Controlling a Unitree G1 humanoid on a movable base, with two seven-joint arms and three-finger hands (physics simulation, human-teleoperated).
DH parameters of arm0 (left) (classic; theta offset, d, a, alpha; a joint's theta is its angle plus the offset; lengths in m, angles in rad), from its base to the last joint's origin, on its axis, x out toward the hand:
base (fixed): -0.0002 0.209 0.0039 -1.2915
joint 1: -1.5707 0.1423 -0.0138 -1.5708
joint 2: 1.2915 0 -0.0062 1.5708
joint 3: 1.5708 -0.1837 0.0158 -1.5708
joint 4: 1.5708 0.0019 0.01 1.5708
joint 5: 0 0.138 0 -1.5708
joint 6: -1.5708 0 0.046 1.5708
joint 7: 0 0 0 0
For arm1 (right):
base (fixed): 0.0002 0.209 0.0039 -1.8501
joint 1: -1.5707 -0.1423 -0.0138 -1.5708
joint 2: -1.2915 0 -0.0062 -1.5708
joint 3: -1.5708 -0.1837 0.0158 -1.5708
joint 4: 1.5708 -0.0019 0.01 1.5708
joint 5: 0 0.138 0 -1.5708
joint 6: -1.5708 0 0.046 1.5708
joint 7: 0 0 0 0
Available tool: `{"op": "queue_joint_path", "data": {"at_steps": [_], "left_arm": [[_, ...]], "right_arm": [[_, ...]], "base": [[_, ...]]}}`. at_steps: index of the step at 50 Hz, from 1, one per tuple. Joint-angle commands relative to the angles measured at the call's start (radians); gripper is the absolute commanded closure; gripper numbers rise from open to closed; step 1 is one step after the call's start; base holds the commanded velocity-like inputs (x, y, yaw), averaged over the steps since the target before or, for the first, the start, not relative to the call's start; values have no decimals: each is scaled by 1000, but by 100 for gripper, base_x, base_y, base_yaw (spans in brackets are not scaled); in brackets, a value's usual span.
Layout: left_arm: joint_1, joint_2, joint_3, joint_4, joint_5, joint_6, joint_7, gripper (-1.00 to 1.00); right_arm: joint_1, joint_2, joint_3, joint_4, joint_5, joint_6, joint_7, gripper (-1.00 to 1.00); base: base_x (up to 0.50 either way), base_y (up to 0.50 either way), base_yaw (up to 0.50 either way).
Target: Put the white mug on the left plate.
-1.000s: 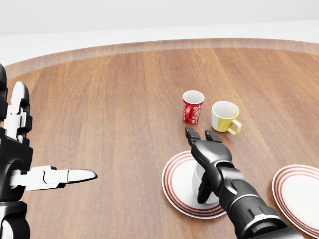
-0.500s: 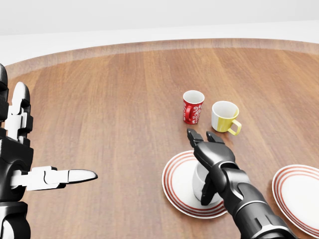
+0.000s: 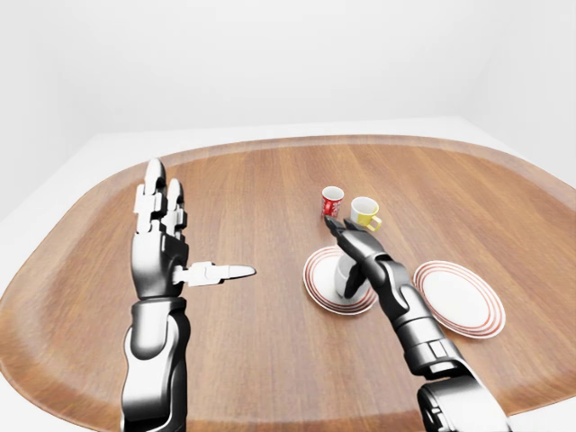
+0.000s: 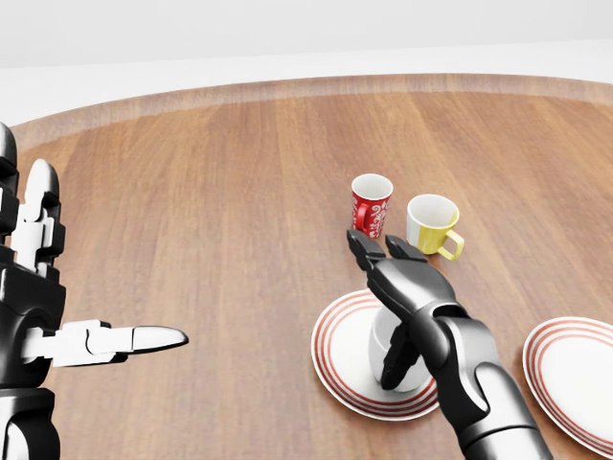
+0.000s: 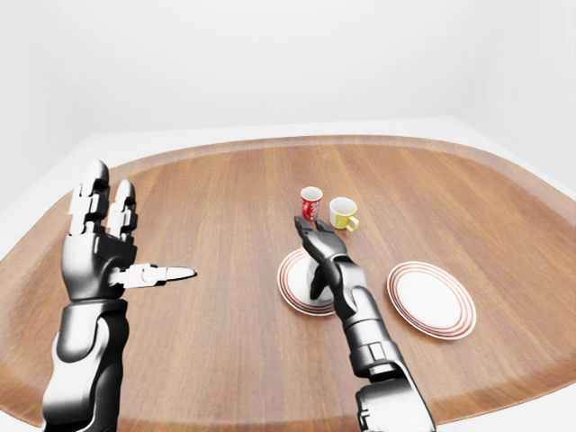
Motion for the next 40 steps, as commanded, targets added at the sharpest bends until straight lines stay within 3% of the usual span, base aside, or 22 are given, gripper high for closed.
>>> {"op": "queue_joint_path", "data": {"at_steps": [1,2,3,5,9,13,25,32,40], "left_arm": [[-1,0,1,-7,-2,0,1,-100],[0,0,0,-10,-2,0,1,-100],[0,0,0,-14,-3,0,0,-100],[-1,0,2,-15,-3,0,1,-100],[0,0,1,-19,-3,0,0,-100],[0,0,3,-19,-5,0,0,-100],[2,-1,-2,-20,1,0,1,-100],[6,-2,-4,-20,4,0,0,-100],[5,-2,-2,-25,2,0,1,-100]], "right_arm": [[72,8,-27,-287,26,45,137,-100],[82,22,-37,-334,66,58,171,-100],[108,53,-50,-433,141,108,263,-100],[117,70,-50,-489,197,140,303,-100],[115,98,-69,-576,364,140,352,-100],[121,69,-84,-580,483,140,315,-100],[270,29,-111,-576,672,140,235,-100],[356,63,-109,-632,801,140,220,-100],[370,70,-122,-720,950,140,225,-100]], "base": [[0,0,0],[0,0,0],[0,0,0],[0,0,0],[0,0,0],[0,0,0],[0,0,0],[0,0,0],[0,0,0]]}}
